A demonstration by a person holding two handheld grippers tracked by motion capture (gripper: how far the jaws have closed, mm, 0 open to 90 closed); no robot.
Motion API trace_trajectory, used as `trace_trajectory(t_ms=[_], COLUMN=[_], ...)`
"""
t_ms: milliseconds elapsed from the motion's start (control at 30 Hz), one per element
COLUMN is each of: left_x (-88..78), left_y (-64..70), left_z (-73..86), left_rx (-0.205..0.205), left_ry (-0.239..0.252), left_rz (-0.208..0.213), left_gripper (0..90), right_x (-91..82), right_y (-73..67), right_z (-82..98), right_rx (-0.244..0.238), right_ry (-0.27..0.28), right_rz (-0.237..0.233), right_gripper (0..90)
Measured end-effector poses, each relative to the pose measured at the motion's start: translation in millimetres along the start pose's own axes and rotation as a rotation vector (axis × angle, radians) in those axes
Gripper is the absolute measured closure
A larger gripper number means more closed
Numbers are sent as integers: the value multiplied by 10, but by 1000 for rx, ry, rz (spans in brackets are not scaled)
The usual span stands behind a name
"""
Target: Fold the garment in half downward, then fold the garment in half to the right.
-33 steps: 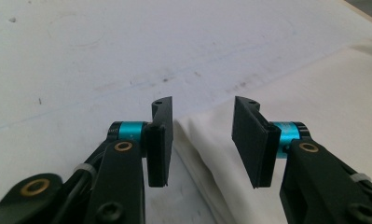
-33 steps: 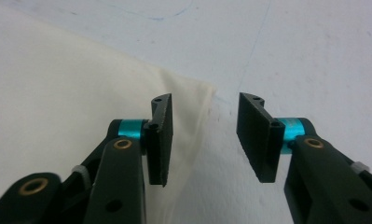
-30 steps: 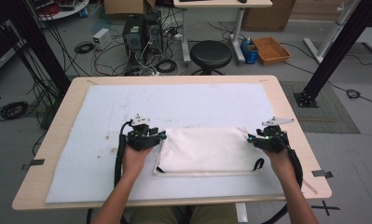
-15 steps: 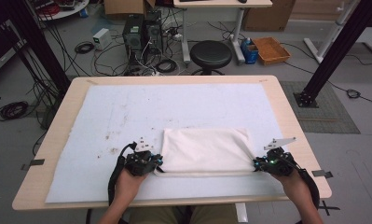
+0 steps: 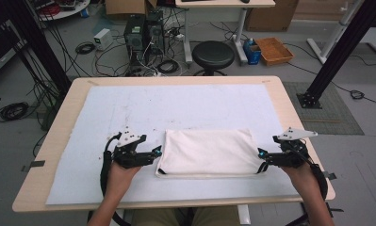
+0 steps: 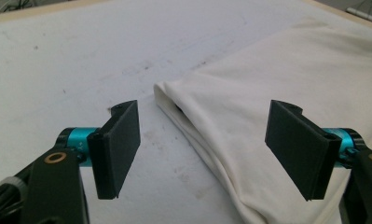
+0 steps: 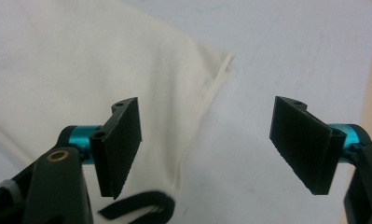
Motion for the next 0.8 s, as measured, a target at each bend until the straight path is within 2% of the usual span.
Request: trace_trajectory(t_ms=[67,167,267,367,567,700,800], left_x=[-46,-95,-115,-115,-104,-89,-68], left_y=[-33,-93,-136,-148,-166,-161,-131], left_z=[-35,-51,-24,-3,15,22,26], left_rx=[9,0,-5,-11,-20,-29,-20], left_ry=[18,32,13,-4,-27,-41,-71], left_rz=[11,14,4,4,9,7,6], left_gripper=[264,263,263,263,263,263,264], right_x=[-3,15,67,114,86,78,67], right_y=[25,47,-16,-68,-56,-42,-24], right_z=[-87,-187,-175,-141,-165,-114,-97], right_rx=[-31,-35,-64,-90,-79,-68,-61], right_ry=[5,43,44,22,26,15,14], right_rz=[7,22,-18,-53,-63,-60,-56], right_gripper=[227,216,215,216,216,216,216])
Point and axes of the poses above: each handheld gripper's, and its own axes: x roughly forward along the jaws, z roughly out of its underside, y roughly to its right, the point moved 4 cm from there along x, roughly forward along the jaws
